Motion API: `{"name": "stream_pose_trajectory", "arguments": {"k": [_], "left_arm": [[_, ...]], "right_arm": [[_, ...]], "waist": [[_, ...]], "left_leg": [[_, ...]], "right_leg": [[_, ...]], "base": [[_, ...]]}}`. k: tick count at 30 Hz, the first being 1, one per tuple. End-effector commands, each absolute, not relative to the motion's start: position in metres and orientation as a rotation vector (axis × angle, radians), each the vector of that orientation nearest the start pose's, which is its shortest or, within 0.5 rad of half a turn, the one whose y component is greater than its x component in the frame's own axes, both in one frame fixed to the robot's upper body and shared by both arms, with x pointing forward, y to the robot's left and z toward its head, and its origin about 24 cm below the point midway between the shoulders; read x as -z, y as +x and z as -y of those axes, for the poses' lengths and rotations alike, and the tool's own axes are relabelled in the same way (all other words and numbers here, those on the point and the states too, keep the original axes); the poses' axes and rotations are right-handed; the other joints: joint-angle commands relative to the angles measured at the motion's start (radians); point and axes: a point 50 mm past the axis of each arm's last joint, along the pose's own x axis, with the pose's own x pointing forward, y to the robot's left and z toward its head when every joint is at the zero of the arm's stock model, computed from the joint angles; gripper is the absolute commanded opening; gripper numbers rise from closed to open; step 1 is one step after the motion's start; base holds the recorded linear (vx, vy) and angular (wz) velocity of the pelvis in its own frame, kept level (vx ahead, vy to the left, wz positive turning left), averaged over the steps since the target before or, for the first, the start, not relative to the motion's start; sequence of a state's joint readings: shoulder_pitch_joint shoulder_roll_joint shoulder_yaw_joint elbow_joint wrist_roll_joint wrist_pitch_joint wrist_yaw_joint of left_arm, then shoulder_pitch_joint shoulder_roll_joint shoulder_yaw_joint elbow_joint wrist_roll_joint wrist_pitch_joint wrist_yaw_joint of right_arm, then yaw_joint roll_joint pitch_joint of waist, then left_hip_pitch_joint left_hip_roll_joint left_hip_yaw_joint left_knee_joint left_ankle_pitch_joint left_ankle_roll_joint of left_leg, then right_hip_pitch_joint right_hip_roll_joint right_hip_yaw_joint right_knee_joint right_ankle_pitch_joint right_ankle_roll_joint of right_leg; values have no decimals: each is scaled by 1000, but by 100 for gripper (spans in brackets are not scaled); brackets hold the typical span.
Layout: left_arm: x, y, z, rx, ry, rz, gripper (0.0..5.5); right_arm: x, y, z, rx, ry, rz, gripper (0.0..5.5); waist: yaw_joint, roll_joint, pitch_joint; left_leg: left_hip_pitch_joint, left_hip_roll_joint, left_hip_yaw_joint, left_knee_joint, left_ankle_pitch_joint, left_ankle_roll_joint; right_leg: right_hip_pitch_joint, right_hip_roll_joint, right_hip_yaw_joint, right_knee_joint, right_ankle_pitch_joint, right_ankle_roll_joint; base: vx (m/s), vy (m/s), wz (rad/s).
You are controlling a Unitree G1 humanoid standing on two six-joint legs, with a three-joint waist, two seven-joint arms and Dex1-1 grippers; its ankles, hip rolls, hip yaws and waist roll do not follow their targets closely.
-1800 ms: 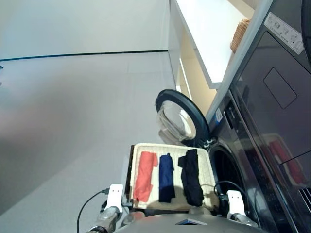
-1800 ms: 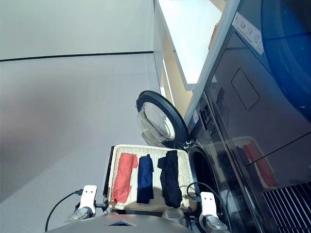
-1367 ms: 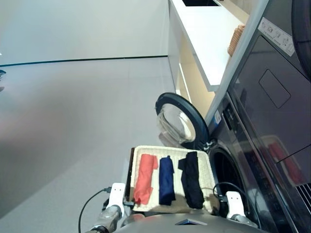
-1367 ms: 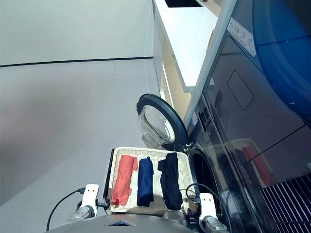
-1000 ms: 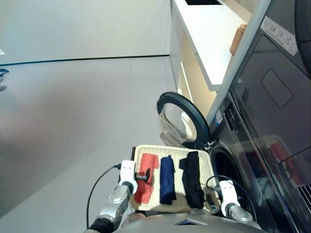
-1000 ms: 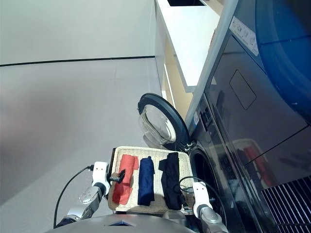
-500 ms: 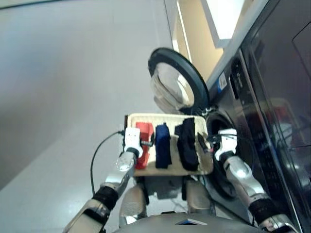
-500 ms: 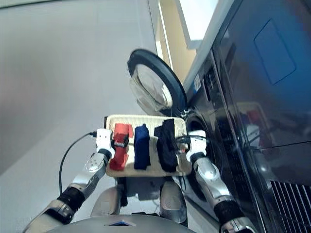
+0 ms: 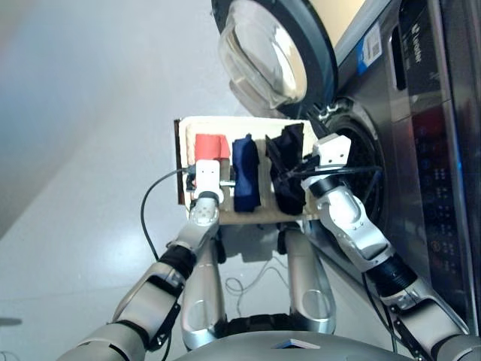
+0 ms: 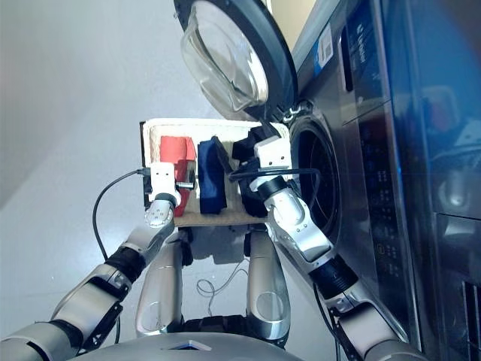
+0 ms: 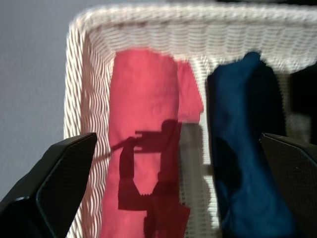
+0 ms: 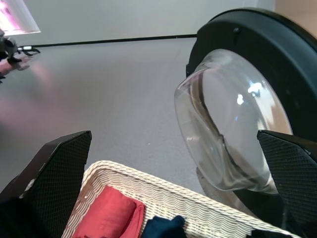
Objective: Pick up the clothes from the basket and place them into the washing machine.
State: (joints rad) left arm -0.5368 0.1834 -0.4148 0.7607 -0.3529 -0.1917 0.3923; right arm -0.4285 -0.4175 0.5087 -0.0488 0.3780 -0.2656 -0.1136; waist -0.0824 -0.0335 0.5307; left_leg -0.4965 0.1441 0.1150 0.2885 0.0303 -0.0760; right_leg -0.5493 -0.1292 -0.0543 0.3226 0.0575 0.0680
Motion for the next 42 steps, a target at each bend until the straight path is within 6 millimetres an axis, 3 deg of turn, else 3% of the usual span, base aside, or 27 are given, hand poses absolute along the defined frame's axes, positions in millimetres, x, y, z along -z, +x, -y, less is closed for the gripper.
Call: {"name": "stream_pose_trajectory", "arguments": {"k": [1,5,8,13,25,33,37,42], "left_arm": [[-45,347,-122,-141,18,-39,550],[-49,355,-126,-170,-30,-60,550],[-65,366,-131,-193,-24,-26,550],[-74,376,-138,-239,-35,-34,550],[-96,391,-152,-295,-49,-21,550],[-97,393,-155,-308,-41,-33,550],[-84,391,-159,-332,18,-109,550],[-82,392,-156,-328,49,-135,550]], "right_arm": [[-203,258,72,-571,88,788,550],[-207,256,70,-586,107,801,550],[-210,252,69,-602,121,819,550],[-212,250,69,-609,130,830,550],[-210,248,64,-660,138,818,550],[-209,248,64,-673,124,807,550],[-210,249,66,-671,98,811,550],[-211,251,69,-663,80,812,550]], "waist": [[-13,-15,-11],[-21,-17,-11],[-34,-20,-11],[-48,-23,-11],[-56,-34,-11],[-56,-35,-11],[-53,-31,-11],[-50,-24,-11]], "left_leg": [[-53,16,-12,119,-74,-3],[-109,19,-15,140,-74,-4],[-182,13,-24,151,-70,-2],[-252,15,-27,176,-70,-3],[-324,21,-23,226,-88,-9],[-341,22,-20,228,-84,-12],[-337,20,-17,221,-81,-11],[-332,18,-10,210,-77,-10]], "right_leg": [[-65,-9,39,138,-81,49],[-121,-3,46,155,-80,47],[-190,4,53,166,-78,47],[-261,3,60,190,-78,47],[-336,1,72,235,-89,49],[-352,1,70,236,-90,50],[-350,1,73,226,-84,50],[-349,3,80,210,-78,52]], "base": [[-53,-9,-48],[0,0,0],[-38,-3,-31],[0,0,0],[0,0,0],[0,0,0],[0,0,0],[0,0,0]]}}
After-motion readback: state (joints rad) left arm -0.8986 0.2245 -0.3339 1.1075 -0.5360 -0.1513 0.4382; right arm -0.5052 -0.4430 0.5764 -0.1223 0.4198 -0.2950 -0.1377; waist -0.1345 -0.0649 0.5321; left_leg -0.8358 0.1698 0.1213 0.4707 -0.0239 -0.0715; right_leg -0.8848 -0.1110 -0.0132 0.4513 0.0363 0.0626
